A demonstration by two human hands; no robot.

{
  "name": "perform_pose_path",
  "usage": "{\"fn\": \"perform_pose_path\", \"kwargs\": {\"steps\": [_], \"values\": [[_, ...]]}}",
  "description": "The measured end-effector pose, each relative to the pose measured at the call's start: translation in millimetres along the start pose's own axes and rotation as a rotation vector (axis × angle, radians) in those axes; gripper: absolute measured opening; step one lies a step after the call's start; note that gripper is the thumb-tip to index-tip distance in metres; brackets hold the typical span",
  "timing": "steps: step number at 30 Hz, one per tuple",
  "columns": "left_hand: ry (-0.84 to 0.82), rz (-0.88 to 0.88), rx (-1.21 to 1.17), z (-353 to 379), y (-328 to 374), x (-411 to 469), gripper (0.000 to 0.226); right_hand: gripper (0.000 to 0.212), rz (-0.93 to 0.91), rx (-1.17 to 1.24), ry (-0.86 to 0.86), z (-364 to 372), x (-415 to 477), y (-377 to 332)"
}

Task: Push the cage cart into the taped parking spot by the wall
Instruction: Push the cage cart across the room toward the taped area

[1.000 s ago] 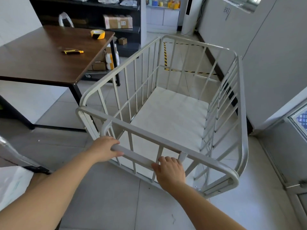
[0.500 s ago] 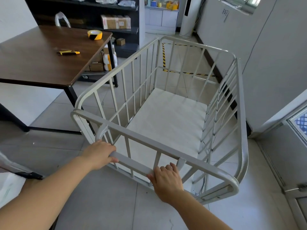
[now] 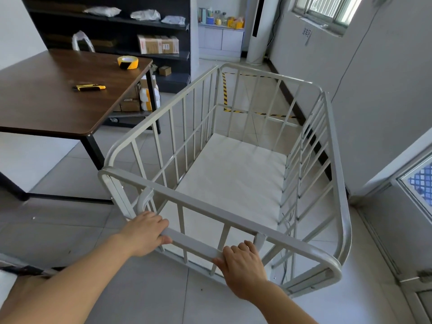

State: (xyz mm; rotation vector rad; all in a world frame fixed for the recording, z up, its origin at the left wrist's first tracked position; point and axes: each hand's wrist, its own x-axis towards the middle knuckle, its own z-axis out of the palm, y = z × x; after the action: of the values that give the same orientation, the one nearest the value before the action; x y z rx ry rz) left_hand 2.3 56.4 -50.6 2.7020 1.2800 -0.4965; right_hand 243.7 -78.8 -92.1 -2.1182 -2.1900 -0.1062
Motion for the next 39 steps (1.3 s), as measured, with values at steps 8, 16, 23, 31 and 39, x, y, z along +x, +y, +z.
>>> {"fn": "perform_pose_path", "kwargs": {"steps": [8, 16, 23, 31, 39], "values": [[-0.010, 0.029, 0.037, -9, 22, 33, 0.044, 0.072, -0.051, 0.067, -0.283, -21, 18, 41], [0.021, 0.045, 0.011, -16, 35, 79, 0.042, 0.086, -0.041, 0.084, -0.355, -29, 45, 85], [0.119, 0.051, 0.032, -27, 47, 120, 0.054, 0.098, -0.019, 0.107, -0.379, -29, 74, 124], [0.126, 0.026, 0.014, -46, 54, 170, 0.049, 0.104, -0.013, 0.112, -0.378, -30, 115, 163], [0.105, 0.016, 0.040, -68, 58, 214, 0.043, 0.107, 0.016, 0.110, -0.390, -25, 154, 194]]}}
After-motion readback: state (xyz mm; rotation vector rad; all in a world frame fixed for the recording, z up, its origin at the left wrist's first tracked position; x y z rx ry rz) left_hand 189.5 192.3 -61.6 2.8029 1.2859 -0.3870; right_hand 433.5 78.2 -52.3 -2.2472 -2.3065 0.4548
